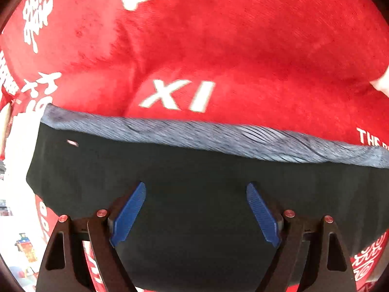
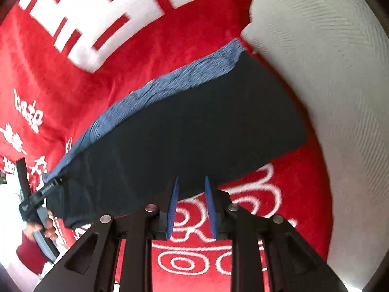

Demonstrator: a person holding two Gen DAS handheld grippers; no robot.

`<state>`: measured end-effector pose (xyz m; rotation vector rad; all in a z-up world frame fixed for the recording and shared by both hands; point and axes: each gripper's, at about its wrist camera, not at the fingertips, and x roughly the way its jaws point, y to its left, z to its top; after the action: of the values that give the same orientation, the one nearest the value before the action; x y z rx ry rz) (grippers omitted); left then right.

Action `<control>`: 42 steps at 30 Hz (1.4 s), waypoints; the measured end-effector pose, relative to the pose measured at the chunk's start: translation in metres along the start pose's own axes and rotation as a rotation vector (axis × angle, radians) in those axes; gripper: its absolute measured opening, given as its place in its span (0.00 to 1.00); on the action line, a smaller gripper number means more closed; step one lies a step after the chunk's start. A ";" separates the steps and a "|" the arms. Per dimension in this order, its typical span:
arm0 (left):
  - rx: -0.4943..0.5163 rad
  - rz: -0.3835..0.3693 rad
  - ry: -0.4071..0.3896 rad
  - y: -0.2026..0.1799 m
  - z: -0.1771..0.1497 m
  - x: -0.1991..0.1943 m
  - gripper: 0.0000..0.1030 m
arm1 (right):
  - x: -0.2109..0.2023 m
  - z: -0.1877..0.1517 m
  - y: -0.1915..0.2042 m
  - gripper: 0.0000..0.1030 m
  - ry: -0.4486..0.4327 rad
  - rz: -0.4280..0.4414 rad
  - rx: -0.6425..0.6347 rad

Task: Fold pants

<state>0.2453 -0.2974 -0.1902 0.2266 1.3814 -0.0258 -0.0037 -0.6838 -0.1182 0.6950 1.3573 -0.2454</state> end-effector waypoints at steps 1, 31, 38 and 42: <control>0.011 0.005 -0.013 0.002 0.003 -0.001 0.83 | 0.001 -0.002 0.006 0.24 0.004 0.005 -0.015; 0.097 -0.113 -0.125 0.220 0.012 0.070 0.84 | 0.250 -0.035 0.467 0.11 0.377 0.016 -1.139; 0.087 -0.063 -0.165 0.232 0.016 0.075 0.84 | 0.253 -0.024 0.475 0.06 0.333 0.025 -1.030; 0.116 -0.022 -0.145 0.225 0.020 0.067 0.84 | 0.258 -0.033 0.475 0.30 0.255 -0.050 -1.012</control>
<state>0.3121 -0.0729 -0.2200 0.3002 1.2387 -0.1385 0.2852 -0.2363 -0.2156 -0.1684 1.5170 0.4943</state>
